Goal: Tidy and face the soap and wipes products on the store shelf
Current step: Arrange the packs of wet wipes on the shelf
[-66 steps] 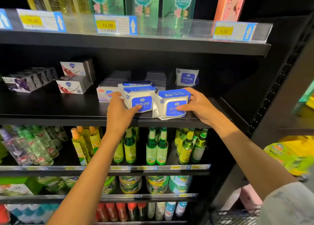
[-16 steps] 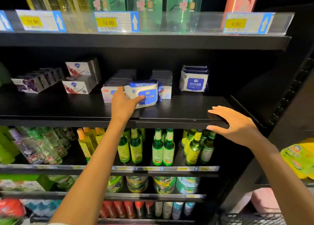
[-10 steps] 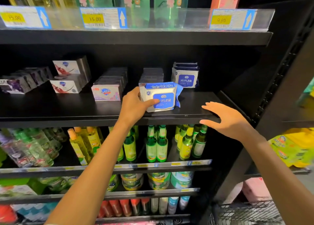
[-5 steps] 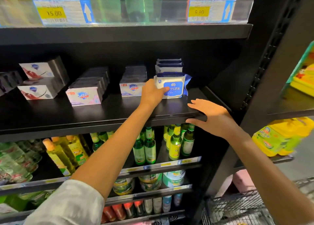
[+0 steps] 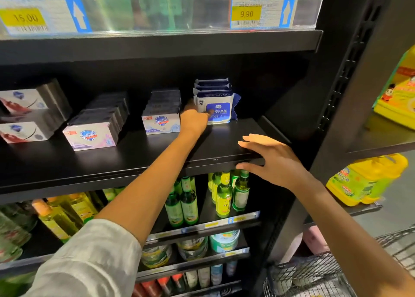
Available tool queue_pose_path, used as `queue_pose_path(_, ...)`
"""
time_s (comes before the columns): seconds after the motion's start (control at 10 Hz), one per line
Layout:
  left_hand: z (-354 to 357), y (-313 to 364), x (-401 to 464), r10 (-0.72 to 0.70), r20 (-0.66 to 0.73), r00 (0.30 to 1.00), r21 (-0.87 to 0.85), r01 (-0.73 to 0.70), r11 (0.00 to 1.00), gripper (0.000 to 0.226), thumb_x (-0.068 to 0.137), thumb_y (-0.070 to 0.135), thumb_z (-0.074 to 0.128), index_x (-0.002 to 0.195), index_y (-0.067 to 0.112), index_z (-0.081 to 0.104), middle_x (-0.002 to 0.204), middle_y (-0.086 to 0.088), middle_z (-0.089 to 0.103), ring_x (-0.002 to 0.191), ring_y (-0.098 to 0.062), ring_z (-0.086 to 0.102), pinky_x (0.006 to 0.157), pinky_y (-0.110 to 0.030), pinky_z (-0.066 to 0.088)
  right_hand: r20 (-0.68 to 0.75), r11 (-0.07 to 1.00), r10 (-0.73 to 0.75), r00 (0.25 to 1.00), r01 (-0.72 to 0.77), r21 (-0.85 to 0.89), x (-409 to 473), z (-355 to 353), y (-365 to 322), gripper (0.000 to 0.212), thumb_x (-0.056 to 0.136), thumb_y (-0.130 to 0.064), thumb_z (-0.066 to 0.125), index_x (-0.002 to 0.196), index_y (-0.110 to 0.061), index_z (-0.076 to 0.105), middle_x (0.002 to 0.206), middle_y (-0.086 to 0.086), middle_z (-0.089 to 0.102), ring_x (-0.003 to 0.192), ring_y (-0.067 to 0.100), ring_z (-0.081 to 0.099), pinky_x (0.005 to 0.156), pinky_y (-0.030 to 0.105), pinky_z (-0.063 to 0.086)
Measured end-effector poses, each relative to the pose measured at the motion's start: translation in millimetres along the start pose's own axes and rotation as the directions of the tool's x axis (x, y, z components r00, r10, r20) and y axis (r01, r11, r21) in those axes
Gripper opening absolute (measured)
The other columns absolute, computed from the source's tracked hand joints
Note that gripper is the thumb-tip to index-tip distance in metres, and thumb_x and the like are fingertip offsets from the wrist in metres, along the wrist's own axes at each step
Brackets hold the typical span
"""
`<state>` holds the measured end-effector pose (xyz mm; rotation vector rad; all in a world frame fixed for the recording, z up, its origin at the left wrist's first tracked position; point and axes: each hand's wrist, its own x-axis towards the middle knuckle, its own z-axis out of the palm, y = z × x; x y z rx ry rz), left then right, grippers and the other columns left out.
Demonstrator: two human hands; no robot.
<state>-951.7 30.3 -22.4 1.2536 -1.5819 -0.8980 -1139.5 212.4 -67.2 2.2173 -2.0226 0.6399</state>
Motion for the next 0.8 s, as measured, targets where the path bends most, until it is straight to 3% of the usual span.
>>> queue_pose_path(0.3,3.7,2.0,0.5,0.026,-0.010,1.000,0.044,-0.026,0.999,0.053,0.095,0.030,0.077,0.136,0.007,0.053,0.133,-0.013,0.066,0.116,-0.025,0.066,0.081,-0.027,0.049,0.042,1.000,0.016,0.999,-0.016,-0.002,-1.9,-5.4,-3.9,0.101,0.074,-0.103,0.021,0.153,-0.045,0.045,0.164,-0.024,0.035,0.156,0.001,0.022,0.127,0.038,0.028)
queue_pose_path(0.5,1.3,0.8,-5.4,0.036,-0.007,0.999,0.075,-0.036,0.997,0.051,0.096,0.031,0.075,0.135,0.007,0.052,0.133,-0.014,0.066,0.118,-0.027,0.067,0.081,-0.027,0.050,0.050,1.000,0.024,0.998,-0.024,-0.010,-4.4,-12.7,-10.9,0.091,0.078,-0.091,0.034,0.154,-0.042,0.046,0.163,-0.022,0.037,0.155,0.001,0.024,0.128,0.035,0.027)
queue_pose_path(0.7,-6.5,10.5,-28.5,0.021,0.015,1.000,0.178,-0.023,0.984,0.042,0.100,0.031,0.070,0.125,0.000,0.057,0.129,-0.019,0.066,0.114,-0.027,0.066,0.080,-0.028,0.050,0.025,0.998,-0.018,1.000,0.020,-0.068,-4.5,-14.5,-14.5,0.095,0.081,-0.093,0.021,0.155,-0.039,0.045,0.164,-0.017,0.039,0.156,0.004,0.025,0.123,0.027,0.021)
queue_pose_path(0.8,-11.5,5.9,-57.0,0.104,0.037,0.994,0.235,-0.110,0.966,0.041,0.099,0.028,0.071,0.129,0.006,0.053,0.135,-0.015,0.059,0.123,-0.028,0.061,0.089,-0.031,0.051,0.048,0.993,-0.044,0.998,0.049,-0.111,-7.7,-9.6,-14.9,0.093,0.086,-0.090,0.017,0.157,-0.035,0.044,0.165,-0.015,0.037,0.156,0.009,0.027,0.123,0.026,0.019)
